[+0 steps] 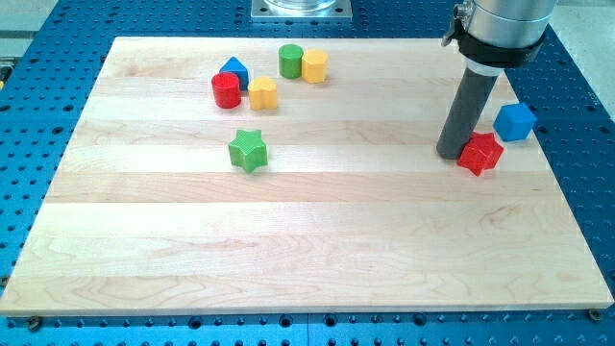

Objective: Move the green star vertically below the green circle

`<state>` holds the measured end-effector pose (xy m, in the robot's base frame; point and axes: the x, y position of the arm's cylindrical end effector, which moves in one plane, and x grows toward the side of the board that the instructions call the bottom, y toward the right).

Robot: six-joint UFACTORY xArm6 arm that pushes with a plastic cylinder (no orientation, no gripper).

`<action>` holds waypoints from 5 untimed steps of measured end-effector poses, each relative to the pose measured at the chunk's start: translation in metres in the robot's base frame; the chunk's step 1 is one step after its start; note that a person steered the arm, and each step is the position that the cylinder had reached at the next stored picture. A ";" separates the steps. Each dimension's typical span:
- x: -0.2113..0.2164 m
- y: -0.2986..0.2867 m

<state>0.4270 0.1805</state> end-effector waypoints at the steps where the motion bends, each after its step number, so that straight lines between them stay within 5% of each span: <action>1: 0.001 -0.054; 3: 0.026 -0.212; 5: 0.038 -0.296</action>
<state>0.4648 -0.1153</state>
